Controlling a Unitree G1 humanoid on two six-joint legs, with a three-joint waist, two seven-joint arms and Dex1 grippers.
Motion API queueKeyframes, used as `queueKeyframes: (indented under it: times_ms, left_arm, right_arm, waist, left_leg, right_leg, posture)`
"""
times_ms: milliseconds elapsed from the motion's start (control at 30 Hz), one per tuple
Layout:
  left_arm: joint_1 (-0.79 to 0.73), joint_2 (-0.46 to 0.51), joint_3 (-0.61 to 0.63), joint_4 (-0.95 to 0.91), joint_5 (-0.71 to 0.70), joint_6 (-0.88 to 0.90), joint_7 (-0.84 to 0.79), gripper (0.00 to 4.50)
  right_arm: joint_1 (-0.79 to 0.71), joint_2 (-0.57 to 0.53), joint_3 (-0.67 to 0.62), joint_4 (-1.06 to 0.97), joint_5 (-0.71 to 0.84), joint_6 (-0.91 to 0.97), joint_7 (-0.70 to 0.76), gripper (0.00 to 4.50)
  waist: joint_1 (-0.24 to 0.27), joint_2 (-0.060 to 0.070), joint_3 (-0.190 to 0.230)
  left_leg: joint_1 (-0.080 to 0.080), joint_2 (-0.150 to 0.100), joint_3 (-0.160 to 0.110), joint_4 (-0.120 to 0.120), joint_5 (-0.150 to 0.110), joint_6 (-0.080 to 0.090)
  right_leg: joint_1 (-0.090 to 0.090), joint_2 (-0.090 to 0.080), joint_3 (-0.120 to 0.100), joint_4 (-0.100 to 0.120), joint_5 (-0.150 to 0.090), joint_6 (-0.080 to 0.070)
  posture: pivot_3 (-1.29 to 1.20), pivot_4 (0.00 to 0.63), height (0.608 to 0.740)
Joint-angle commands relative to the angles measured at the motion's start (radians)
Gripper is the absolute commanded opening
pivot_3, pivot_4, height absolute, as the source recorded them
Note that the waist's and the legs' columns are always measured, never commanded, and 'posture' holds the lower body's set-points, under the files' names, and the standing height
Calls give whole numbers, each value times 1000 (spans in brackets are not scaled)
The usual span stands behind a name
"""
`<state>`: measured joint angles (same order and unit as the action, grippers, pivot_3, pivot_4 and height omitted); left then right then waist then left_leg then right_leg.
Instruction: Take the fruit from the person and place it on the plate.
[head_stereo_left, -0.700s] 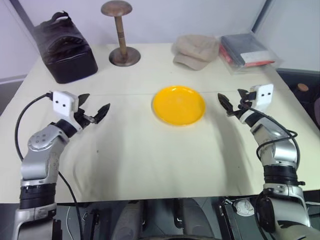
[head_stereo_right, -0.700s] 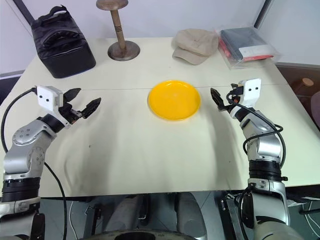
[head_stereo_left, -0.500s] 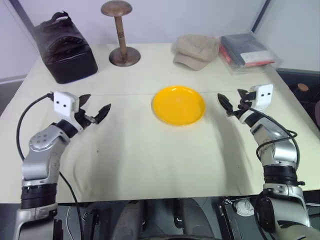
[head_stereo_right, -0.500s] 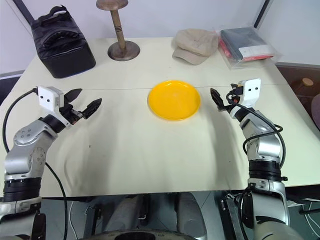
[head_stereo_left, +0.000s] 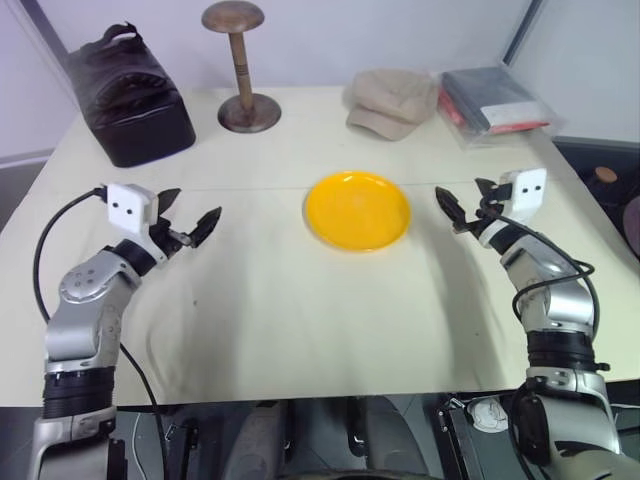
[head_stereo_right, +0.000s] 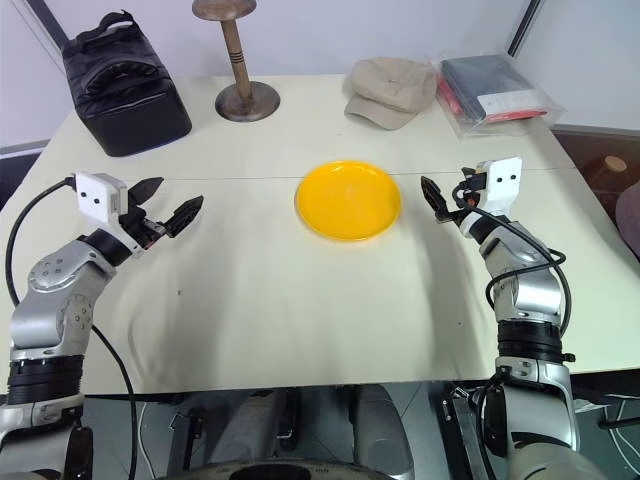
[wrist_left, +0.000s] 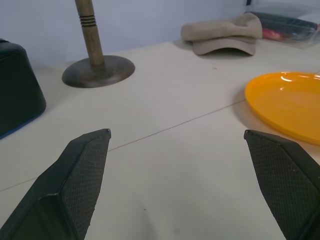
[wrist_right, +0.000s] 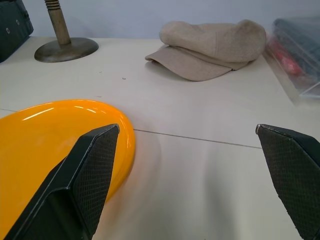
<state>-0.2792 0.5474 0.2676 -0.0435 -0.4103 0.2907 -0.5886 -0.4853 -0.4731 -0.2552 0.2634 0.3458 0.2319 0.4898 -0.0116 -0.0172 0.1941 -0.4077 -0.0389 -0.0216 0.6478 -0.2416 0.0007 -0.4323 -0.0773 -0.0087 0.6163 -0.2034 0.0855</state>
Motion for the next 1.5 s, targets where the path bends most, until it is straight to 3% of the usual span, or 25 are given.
queueKeyframes:
  times_ms: [33,1500]
  left_arm:
    - [3,7,31,-27,-14,4,11,4500]
    - [22,9,27,-32,-11,-10,33,4500]
  right_arm:
    - [-16,-1,-11,-15,1,-22,-1,4480]
    - [-23,-16,-3,-18,-15,-7,20,4480]
  waist:
    - [0,0,0]
    - [0,0,0]
  left_leg:
    - [0,0,0,0,0,0]
    - [0,0,0,0,0,0]
  right_leg:
    - [0,0,0,0,0,0]
    - [0,0,0,0,0,0]
  posture:
    - [0,150,740]
    - [0,150,740]
